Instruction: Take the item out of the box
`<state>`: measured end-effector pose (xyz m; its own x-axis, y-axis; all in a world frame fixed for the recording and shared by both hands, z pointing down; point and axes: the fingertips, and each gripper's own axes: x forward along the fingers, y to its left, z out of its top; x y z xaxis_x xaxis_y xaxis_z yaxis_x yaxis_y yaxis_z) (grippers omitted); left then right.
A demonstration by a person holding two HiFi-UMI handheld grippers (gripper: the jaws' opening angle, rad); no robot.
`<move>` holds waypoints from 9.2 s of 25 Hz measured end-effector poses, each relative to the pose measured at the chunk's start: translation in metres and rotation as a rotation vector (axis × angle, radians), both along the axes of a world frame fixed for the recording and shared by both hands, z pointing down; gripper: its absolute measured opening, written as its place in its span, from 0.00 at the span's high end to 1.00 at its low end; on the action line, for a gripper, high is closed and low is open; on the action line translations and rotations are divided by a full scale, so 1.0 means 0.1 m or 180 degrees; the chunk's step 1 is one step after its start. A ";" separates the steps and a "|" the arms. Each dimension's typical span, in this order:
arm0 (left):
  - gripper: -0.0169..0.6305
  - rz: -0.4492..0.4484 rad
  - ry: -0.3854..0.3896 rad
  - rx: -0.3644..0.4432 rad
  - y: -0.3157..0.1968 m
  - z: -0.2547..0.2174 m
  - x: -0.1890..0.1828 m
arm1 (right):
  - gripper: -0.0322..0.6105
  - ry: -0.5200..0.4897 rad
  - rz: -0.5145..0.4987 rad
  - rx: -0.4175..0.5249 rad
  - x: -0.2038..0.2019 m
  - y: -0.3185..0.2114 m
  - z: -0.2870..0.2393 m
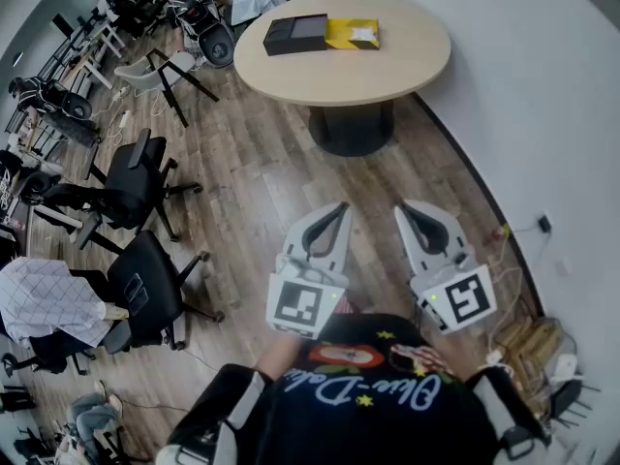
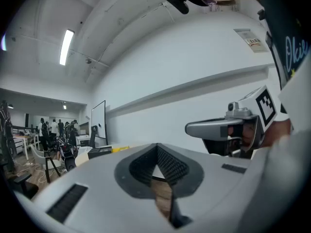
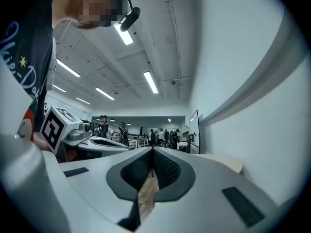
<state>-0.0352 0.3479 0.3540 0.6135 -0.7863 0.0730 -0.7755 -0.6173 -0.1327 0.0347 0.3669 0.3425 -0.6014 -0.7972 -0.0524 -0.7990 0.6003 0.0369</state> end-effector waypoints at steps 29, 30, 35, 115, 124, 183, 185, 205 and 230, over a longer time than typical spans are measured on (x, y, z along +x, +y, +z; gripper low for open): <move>0.99 0.0190 0.0071 0.0015 -0.34 0.03 0.17 | 0.95 -0.0049 0.0192 0.0025 0.19 -0.31 -0.03; 0.99 0.0197 0.0075 0.0017 -0.41 0.04 0.18 | 0.95 -0.0060 0.0194 0.0054 0.20 -0.37 -0.03; 0.99 0.0262 0.0102 0.0044 -0.72 0.04 0.30 | 0.95 -0.0037 0.0252 0.0077 0.29 -0.63 -0.03; 0.99 -0.0433 0.0036 -0.0063 -4.40 -0.21 0.76 | 0.95 0.0057 -0.0532 -0.0178 0.72 -4.55 -0.17; 0.99 -0.0598 0.0065 -0.0141 -4.65 -0.13 1.02 | 0.95 0.0010 -0.0622 -0.0193 1.08 -4.87 -0.10; 0.99 -0.0345 0.0198 -0.0596 -6.88 0.74 0.42 | 0.84 0.1948 -0.0545 -0.1327 0.50 -7.17 1.59; 0.99 -0.0376 0.0209 -0.0634 -6.91 0.75 0.40 | 0.83 0.2002 -0.0583 -0.1412 0.50 -7.22 1.70; 0.99 -0.0652 0.0293 -0.0783 -7.01 0.82 0.03 | 0.80 0.3306 -0.0977 -0.1758 0.57 -7.23 2.47; 0.99 -0.0741 0.0362 -0.0779 -6.98 0.79 -0.07 | 0.95 0.3804 -0.0837 -0.1671 0.69 -7.36 2.58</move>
<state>-0.0422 -0.3504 0.4334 0.4350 -0.8736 0.2181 -0.9004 -0.4252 0.0926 0.1036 -0.3695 0.6006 -0.2004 -0.4142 0.8878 -0.2967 0.8893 0.3480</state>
